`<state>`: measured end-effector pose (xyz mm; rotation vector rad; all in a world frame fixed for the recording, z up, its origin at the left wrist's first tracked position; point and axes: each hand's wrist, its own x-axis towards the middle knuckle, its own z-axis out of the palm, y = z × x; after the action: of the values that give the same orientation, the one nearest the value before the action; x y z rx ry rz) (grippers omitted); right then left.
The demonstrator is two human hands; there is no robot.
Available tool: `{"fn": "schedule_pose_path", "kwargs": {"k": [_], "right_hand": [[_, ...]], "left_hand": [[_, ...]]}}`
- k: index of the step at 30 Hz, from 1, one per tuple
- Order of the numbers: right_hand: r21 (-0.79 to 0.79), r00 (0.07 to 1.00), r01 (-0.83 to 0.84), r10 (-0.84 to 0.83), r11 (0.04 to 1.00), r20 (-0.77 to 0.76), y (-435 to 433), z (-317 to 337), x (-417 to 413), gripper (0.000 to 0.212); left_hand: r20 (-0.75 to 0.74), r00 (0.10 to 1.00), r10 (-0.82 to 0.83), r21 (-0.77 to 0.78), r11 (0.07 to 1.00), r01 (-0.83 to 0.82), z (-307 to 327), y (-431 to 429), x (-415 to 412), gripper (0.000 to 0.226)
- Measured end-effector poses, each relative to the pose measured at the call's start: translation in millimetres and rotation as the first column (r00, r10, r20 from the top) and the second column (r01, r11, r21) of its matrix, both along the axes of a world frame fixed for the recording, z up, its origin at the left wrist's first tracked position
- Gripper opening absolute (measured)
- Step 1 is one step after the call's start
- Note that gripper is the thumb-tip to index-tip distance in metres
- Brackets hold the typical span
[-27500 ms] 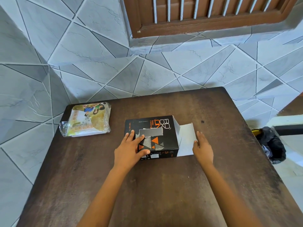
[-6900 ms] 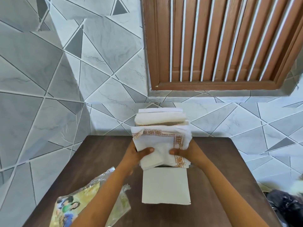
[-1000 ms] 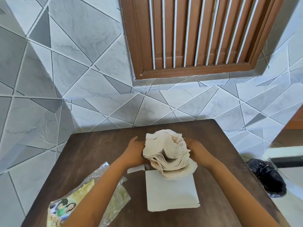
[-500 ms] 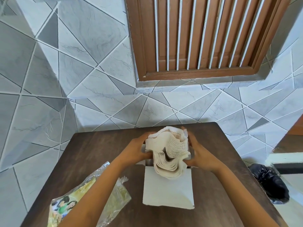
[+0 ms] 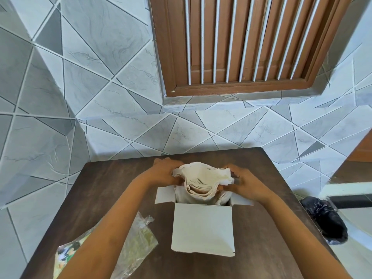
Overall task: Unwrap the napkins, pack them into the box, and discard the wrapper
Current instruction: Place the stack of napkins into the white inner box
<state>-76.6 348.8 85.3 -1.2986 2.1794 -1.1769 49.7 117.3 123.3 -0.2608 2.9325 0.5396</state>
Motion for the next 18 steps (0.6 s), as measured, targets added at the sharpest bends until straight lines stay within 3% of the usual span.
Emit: {"fn": "schedule_pose_path", "kwargs": {"k": [2,4,6,9,12,15,16,18], "right_hand": [[0.154,0.977,-0.007,0.039,0.988,-0.208,-4,1,1,0.038],[0.33,0.912,0.033,0.107,0.943,-0.396,-11,-5,7,0.036],[0.452,0.888,0.073,0.148,0.889,-0.435,-18,-12,13,0.041],[0.507,0.877,0.107,0.158,0.855,-0.454,-23,-14,16,0.045],[0.485,0.904,0.066,0.154,0.872,-0.4,-18,-4,19,0.047],[0.354,0.979,-0.026,0.095,0.935,-0.179,-4,15,22,0.057],[0.345,0.979,-0.026,0.095,0.938,-0.182,-3,19,24,0.062],[0.383,0.931,0.039,0.106,0.923,-0.35,-9,20,28,0.065]], "left_hand": [[0.084,0.995,-0.052,-0.143,0.988,0.063,0,11,-5,0.021],[0.17,0.981,-0.088,-0.268,0.954,0.132,-5,25,-7,0.018],[0.199,0.976,-0.083,-0.371,0.916,0.154,-13,36,-8,0.027],[0.176,0.983,-0.057,-0.463,0.876,0.134,-13,43,-6,0.029],[0.191,0.981,-0.029,-0.462,0.879,0.116,-11,43,-4,0.033],[0.174,0.984,-0.044,-0.364,0.925,0.106,-7,35,1,0.05],[0.159,0.986,-0.052,-0.295,0.95,0.098,-4,34,3,0.061],[0.138,0.99,-0.038,-0.188,0.98,0.064,0,34,4,0.073]]}}
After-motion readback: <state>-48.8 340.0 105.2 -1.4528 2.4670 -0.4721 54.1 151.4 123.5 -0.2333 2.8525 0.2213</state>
